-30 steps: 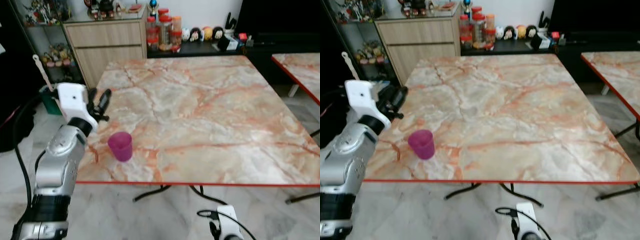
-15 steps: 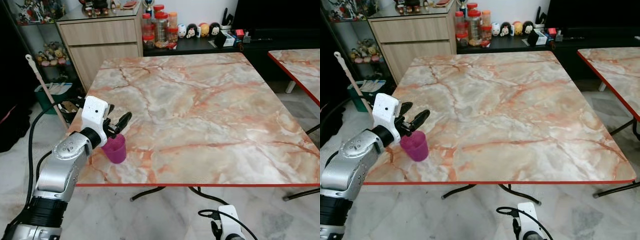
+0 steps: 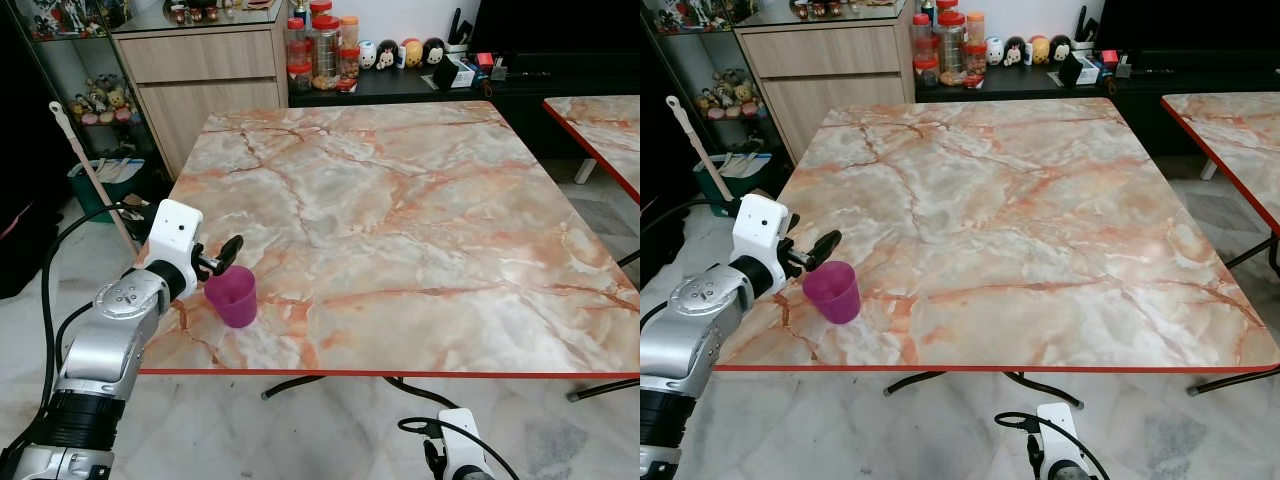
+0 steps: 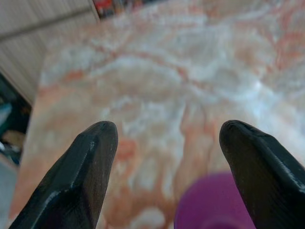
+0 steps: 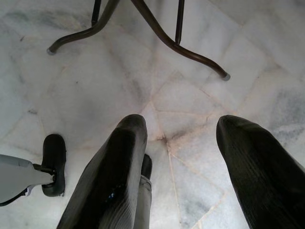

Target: Setting the table

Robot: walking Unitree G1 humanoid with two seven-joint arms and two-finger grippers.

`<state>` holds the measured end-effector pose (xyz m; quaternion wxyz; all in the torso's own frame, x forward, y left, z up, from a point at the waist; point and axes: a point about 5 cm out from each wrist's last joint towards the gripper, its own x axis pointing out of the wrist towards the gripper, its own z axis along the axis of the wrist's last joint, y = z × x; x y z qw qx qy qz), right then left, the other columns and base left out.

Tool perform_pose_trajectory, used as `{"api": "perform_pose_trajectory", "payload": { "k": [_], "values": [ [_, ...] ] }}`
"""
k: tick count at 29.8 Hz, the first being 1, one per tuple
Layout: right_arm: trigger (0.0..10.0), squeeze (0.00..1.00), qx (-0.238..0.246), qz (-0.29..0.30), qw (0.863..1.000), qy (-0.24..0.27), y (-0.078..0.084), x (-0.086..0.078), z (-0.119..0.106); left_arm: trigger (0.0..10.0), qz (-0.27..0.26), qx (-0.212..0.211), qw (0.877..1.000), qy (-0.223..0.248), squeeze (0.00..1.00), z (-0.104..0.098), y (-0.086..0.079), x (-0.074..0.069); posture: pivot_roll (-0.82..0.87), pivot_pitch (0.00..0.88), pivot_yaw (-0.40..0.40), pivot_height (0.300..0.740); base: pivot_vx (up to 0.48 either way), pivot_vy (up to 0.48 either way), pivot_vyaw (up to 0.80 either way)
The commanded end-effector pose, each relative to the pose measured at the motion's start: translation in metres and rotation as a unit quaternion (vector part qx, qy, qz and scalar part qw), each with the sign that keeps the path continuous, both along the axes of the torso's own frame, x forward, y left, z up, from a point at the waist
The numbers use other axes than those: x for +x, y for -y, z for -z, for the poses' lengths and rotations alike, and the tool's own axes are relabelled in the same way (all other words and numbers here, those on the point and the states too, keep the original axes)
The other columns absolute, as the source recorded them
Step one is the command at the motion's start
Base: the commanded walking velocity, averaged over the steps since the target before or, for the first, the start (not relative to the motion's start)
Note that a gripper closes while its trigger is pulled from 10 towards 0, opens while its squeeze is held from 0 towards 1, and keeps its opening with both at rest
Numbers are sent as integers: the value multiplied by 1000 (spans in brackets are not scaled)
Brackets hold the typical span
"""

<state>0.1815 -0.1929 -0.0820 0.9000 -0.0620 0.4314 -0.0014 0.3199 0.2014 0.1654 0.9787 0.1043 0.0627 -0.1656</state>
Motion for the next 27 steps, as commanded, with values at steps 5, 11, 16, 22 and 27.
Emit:
{"api": "perform_pose_trajectory", "payload": {
  "k": [5,11,16,22,27],
  "values": [
    [10000,0,2,-4,1000,-5,-2,0,0,10000,-17,-11,998,-55,0,12,-22,-11,33,0,29,732,0,0,0],
    [10000,0,3,-2,1000,-4,-1,2,0,10000,-24,-7,997,-80,0,19,-21,-11,31,0,27,732,0,0,0],
    [10000,0,2,0,1000,-4,-1,2,0,10000,-18,-16,996,-87,0,21,-17,-10,26,0,28,732,0,0,0],
    [10000,0,2,4,1000,-5,1,0,0,10000,0,-16,995,-94,0,21,-10,-9,23,0,30,732,0,0,0],
    [10000,0,2,7,1000,-5,1,0,0,10000,28,4,994,-103,0,21,-3,-5,18,0,35,732,0,0,0]
  ]
}}
